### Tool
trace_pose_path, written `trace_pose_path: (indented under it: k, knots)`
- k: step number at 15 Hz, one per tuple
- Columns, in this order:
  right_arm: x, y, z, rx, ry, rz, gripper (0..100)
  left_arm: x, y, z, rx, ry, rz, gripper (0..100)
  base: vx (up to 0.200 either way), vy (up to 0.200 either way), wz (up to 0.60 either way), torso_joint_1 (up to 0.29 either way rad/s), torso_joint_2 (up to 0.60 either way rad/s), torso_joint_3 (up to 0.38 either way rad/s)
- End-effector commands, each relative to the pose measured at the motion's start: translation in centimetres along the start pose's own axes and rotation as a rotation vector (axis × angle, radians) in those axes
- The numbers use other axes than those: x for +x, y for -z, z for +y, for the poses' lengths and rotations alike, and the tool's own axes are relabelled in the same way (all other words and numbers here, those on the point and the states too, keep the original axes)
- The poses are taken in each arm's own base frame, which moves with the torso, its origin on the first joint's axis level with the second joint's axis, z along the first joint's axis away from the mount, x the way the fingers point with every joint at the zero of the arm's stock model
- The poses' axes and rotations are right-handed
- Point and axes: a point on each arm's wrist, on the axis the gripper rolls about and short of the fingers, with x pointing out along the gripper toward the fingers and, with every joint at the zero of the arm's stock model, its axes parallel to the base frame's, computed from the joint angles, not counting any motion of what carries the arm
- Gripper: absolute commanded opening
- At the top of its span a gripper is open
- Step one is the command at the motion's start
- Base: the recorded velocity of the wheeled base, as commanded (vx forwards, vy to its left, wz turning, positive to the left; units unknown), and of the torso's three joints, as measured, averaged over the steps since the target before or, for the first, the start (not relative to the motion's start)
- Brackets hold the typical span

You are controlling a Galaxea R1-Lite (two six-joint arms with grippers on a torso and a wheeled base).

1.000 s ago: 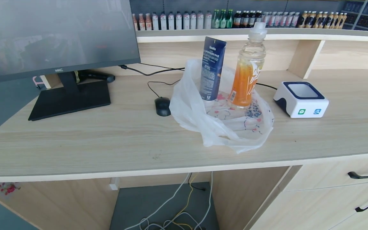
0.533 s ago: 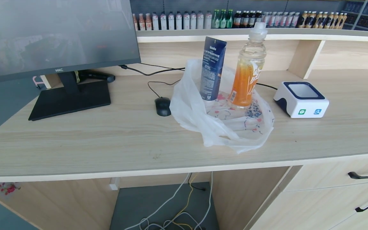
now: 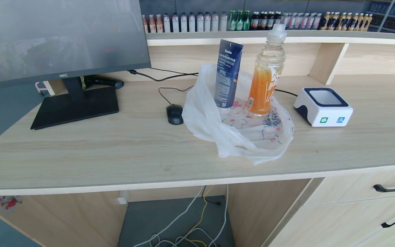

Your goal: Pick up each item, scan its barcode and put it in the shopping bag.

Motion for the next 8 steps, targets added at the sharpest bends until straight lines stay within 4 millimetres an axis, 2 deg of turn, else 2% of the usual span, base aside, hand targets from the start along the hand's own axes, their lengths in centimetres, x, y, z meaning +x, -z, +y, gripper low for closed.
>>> trace_pose_path:
  k: [1, 3, 8]
  knots:
    - [0.02, -0.01, 0.00, 0.001, 0.000, 0.002, 100, 0.00, 0.00, 0.00, -0.001, 0.000, -0.001, 0, -0.200, 0.000, 0.00, 0.002, 0.00, 0.002]
    - [0.02, -0.01, 0.00, 0.001, 0.000, 0.002, 100, 0.00, 0.00, 0.00, -0.001, 0.000, -0.001, 0, -0.200, 0.000, 0.00, 0.005, 0.00, 0.002]
    - [0.02, -0.01, 0.00, -0.001, 0.000, 0.002, 100, 0.00, 0.00, 0.00, 0.000, 0.000, -0.001, 0, 0.000, 0.000, 0.00, 0.000, 0.00, 0.000]
